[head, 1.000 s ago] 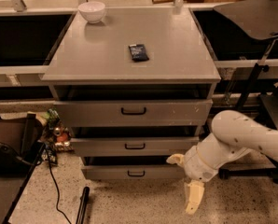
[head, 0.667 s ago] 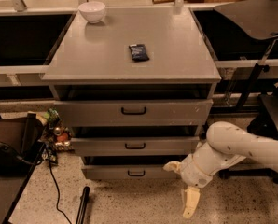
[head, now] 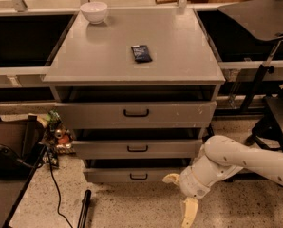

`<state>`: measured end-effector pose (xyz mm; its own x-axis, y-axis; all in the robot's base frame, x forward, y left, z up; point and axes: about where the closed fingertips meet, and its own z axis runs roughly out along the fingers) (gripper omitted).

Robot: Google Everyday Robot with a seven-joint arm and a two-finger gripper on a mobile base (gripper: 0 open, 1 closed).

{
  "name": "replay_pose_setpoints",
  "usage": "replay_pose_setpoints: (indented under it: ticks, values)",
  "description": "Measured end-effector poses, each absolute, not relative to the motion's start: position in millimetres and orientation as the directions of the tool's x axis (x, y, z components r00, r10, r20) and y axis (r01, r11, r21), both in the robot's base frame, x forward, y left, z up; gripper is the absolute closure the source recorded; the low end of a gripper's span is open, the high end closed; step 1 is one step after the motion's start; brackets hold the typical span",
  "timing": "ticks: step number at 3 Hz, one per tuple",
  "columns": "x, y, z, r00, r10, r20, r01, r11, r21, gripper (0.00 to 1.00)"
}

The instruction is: Open bottom drawer

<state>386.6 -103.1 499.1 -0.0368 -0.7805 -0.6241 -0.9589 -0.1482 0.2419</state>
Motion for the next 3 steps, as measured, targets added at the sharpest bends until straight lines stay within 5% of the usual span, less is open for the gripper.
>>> replay_pose_setpoints:
  ticks: [3]
  values:
    - [421,-111,412,0.098,-0.805,-0.585,-0.949,-0.253,0.189,0.0]
